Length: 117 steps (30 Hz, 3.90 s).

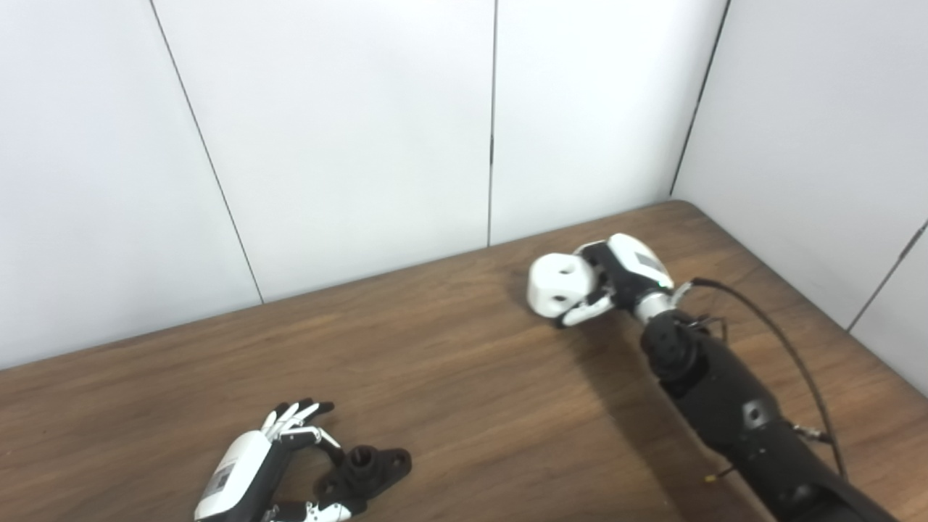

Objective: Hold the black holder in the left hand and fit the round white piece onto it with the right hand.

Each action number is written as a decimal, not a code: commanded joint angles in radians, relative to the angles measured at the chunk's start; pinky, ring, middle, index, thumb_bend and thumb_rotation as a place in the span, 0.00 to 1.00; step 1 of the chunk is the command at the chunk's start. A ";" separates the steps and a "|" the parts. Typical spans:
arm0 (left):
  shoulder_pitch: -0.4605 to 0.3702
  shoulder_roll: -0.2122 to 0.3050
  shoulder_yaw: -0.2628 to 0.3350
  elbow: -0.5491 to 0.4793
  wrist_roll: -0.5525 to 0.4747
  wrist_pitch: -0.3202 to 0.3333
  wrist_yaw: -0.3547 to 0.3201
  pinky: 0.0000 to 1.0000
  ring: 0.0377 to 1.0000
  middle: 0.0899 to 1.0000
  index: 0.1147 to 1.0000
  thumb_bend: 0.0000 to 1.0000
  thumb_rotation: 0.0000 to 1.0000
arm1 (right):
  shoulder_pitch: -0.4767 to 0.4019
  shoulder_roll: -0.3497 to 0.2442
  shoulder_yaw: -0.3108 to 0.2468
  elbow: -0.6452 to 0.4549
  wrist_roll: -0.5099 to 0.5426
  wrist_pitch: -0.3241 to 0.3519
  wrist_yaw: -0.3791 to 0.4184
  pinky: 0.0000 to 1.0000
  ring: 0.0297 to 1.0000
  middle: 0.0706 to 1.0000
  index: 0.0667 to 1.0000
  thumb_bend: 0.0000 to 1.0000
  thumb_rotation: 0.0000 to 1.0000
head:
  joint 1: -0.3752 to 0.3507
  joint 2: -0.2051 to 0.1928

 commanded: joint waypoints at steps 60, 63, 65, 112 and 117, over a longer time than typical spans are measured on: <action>0.051 -0.029 -0.039 0.063 0.070 0.103 -0.087 1.00 0.99 0.89 0.42 0.52 0.05 | 0.065 0.099 0.054 -0.748 0.034 0.040 0.335 0.59 0.72 0.71 0.44 0.52 0.13 | 0.301 0.107; 0.050 -0.035 -0.039 0.065 0.070 0.103 -0.085 1.00 0.99 0.89 0.42 0.52 0.05 | 0.070 0.119 0.078 -0.751 0.034 0.039 0.353 0.61 0.73 0.71 0.44 0.52 0.13 | 0.308 0.111; 0.049 -0.039 -0.038 0.073 0.068 0.093 -0.078 1.00 0.99 0.89 0.42 0.52 0.05 | 0.073 0.131 0.092 -0.752 0.031 0.040 0.362 0.61 0.72 0.71 0.44 0.52 0.13 | 0.312 0.113; 0.057 -0.059 -0.045 0.020 0.069 0.144 -0.104 1.00 0.99 0.90 0.42 0.52 0.06 | 0.080 0.168 0.233 -0.658 -0.086 -0.018 0.477 0.63 0.72 0.71 0.44 0.52 0.13 | 0.354 0.164; 0.060 -0.055 -0.052 0.010 0.066 0.144 -0.102 1.00 0.99 0.90 0.42 0.52 0.05 | 0.079 0.182 0.236 -0.618 -0.088 -0.021 0.467 0.63 0.72 0.72 0.44 0.52 0.13 | 0.355 0.166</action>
